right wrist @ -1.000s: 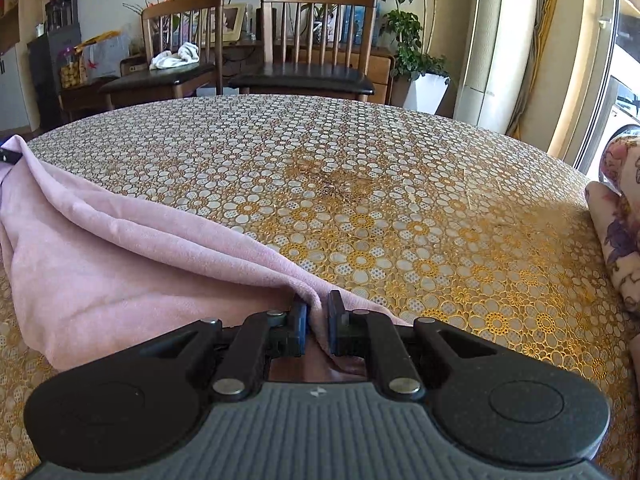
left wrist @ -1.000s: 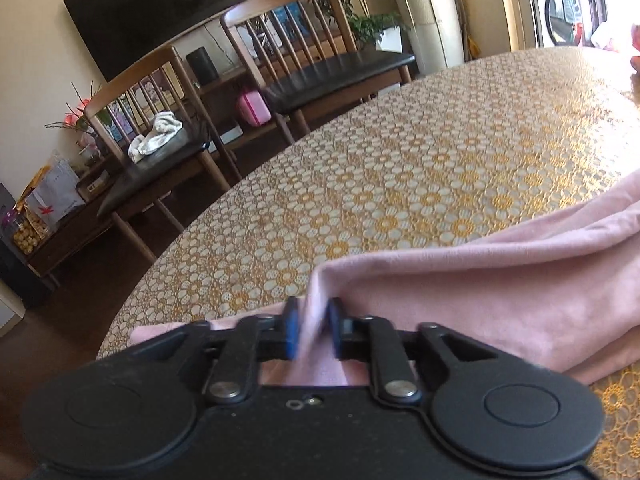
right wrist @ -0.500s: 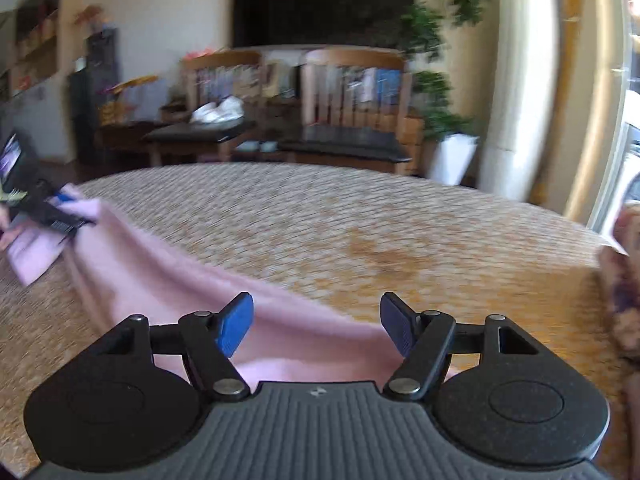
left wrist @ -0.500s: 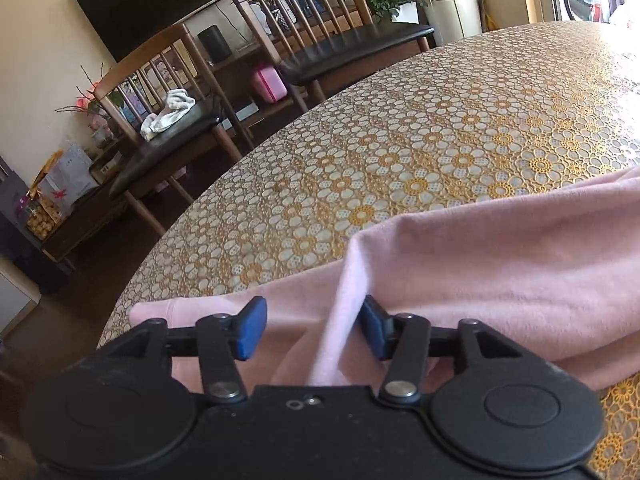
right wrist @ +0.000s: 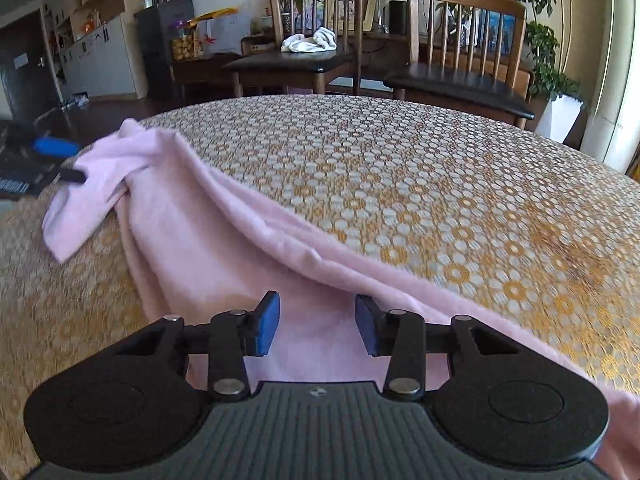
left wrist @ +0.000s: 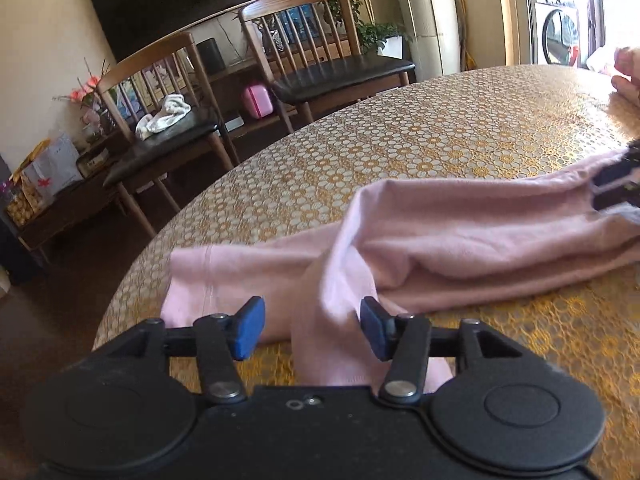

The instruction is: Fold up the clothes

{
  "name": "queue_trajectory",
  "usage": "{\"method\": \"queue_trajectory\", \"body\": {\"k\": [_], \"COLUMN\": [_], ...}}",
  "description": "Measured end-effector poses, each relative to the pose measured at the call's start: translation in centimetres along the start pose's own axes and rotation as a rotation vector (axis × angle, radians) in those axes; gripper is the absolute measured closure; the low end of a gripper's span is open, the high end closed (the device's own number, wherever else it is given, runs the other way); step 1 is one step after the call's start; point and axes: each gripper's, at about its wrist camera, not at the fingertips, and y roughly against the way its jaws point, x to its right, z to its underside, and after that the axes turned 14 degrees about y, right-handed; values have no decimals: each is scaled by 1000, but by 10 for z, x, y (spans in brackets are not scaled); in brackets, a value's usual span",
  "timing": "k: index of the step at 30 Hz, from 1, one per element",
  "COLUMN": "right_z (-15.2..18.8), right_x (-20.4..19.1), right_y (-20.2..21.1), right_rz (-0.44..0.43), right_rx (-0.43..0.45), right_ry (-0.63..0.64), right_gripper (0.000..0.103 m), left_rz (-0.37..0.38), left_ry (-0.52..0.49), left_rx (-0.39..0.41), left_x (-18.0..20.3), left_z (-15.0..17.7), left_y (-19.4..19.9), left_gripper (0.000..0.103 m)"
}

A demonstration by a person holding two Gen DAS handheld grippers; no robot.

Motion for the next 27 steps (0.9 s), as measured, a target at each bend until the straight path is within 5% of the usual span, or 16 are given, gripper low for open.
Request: {"method": "queue_trajectory", "body": {"k": [4, 10, 13, 20, 27], "right_z": [-13, -24, -43, -85, -90], "right_x": [14, 0, -23, -121, -182], "right_y": [-24, -27, -4, -4, -28], "right_rz": [6, 85, 98, -203, -219], "right_rx": [-22, -49, 27, 119, 59], "right_ry": [-69, -8, 25, 168, 299], "right_gripper": [62, 62, 62, 62, 62], "left_rz": [14, 39, 61, 250, 329], "left_ry": [17, 27, 12, -63, -23], "left_rx": [-7, -16, -8, 2, -36], "left_x": [-14, -35, -40, -39, -39], "left_z": [13, 23, 30, 51, 60], "left_y": [9, 10, 14, 21, 1], "left_gripper": [0, 0, 0, 0, 0]}}
